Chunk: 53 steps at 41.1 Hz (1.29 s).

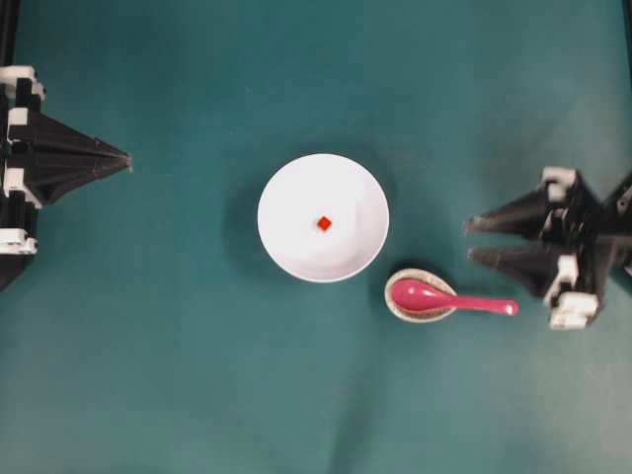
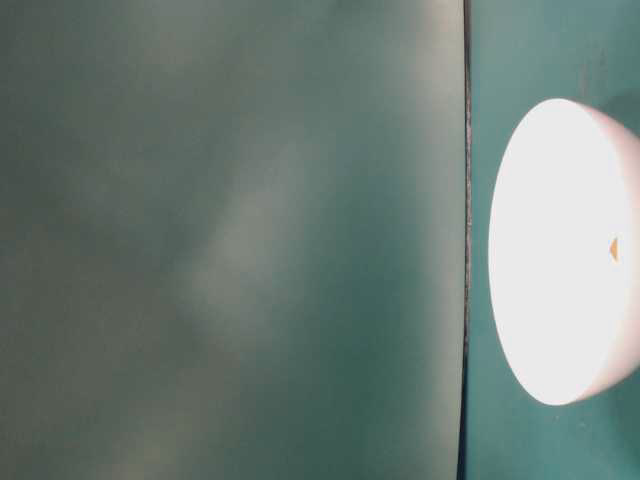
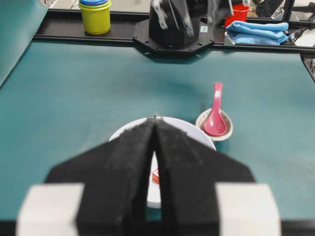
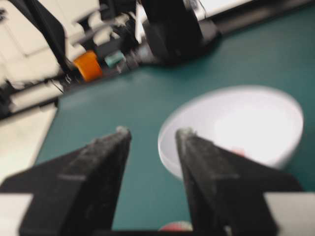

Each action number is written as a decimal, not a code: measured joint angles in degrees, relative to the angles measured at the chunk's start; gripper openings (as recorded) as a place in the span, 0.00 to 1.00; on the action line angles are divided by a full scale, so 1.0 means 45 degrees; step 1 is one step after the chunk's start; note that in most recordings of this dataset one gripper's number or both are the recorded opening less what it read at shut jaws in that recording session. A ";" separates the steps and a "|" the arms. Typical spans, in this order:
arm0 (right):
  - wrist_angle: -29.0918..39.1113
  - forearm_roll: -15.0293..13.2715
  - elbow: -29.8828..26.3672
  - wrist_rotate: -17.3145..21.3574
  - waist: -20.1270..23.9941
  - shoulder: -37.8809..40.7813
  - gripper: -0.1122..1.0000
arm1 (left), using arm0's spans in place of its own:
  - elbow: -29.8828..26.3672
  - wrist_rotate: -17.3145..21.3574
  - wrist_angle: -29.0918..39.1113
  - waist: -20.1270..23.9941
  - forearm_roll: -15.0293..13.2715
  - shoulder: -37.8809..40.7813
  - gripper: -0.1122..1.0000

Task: Grip the spoon and scoop the red block from the bowl with right arm.
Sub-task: 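Move the right gripper toward the pink spoon handle, then close the right gripper on the pink spoon's handle end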

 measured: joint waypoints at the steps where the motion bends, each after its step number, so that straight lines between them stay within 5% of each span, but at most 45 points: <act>1: -0.0234 0.0449 -0.0059 -0.0039 0.0371 0.0371 0.56 | 0.0000 0.0000 0.0000 0.0020 0.0020 0.0000 0.10; 7: -0.0488 0.2773 -0.0391 0.0000 0.2266 0.2207 0.56 | 0.0000 0.0000 0.0020 0.0020 0.0020 0.0000 0.10; 12: 0.0254 0.3711 -0.0547 -0.0020 0.3281 0.3262 0.56 | 0.0000 0.0000 0.0020 0.0020 0.0020 0.0000 0.10; 24: 0.1680 0.3848 -0.0469 -0.0020 0.3906 0.4355 0.56 | 0.0000 0.0000 0.0078 0.0020 0.0020 -0.0020 0.10; 53: 0.1465 0.3848 -0.0391 -0.0117 0.3926 0.5488 0.55 | 0.0000 0.0000 0.0176 0.0020 0.0000 0.0039 0.10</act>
